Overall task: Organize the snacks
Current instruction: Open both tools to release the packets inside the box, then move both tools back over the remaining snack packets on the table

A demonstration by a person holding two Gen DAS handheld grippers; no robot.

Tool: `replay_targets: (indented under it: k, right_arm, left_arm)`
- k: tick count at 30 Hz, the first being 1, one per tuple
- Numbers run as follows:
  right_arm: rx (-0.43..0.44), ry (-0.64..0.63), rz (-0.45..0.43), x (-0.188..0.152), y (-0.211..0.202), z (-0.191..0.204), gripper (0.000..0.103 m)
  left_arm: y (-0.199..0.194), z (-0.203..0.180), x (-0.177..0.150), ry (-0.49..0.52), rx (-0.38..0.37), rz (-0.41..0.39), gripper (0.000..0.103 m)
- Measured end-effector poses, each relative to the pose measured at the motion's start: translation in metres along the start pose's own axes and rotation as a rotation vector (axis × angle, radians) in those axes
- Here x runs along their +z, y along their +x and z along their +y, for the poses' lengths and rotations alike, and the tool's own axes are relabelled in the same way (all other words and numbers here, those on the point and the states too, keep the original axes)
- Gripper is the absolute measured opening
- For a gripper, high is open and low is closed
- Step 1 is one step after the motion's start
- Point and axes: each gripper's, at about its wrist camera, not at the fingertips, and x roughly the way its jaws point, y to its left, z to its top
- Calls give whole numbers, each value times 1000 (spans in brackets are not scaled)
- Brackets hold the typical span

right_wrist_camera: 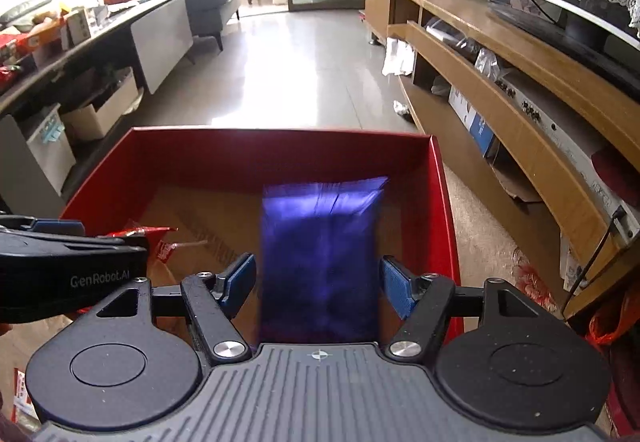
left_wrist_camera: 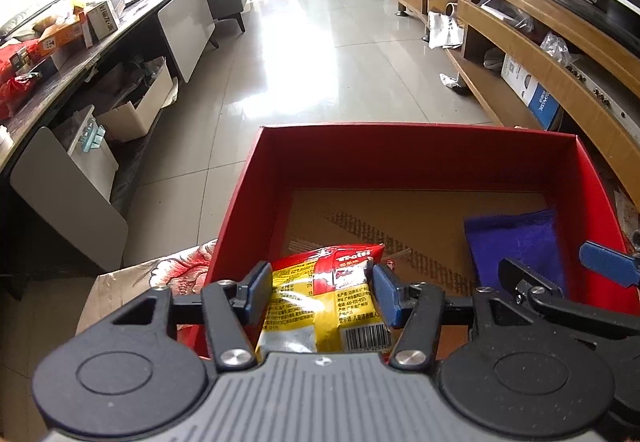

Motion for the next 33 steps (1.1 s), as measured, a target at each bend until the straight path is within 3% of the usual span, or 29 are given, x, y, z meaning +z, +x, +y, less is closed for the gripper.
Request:
replay_targets:
  k: [19,33]
  right_arm:
    - [-25,-16,-34,4,-10,-2,77]
    - [-77,-69,-15,3,-50,4,79]
  left_arm:
    - [-15,3,3,-29,-19,-20,61]
    - [-63,15,-18,-41,-80,-19,64]
